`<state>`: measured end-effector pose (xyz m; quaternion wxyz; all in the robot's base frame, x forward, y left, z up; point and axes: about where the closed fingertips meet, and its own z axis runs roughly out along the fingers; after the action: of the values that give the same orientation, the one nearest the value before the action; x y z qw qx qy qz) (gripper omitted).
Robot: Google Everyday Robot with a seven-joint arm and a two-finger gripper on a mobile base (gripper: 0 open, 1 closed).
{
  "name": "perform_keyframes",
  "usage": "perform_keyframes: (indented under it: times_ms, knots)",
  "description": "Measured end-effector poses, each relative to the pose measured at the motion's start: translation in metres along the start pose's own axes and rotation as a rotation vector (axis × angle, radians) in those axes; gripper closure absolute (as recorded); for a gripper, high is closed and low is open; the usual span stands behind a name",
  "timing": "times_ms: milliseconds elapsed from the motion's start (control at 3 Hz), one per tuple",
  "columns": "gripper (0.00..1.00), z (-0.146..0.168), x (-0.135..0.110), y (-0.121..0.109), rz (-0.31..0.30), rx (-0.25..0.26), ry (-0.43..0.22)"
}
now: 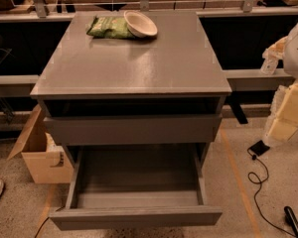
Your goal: Close middle drawer
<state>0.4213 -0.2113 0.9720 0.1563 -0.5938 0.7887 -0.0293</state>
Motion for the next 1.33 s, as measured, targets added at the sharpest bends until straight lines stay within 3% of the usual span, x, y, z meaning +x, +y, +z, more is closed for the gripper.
perform_keyframes:
  times_ms: [667,1333]
  knots:
    - [0.0,0.038,0.003,0.082,0.062,-0.108,0.026]
    - [0.0,0.116,0.015,0.139,0.094,-0.26,0.078]
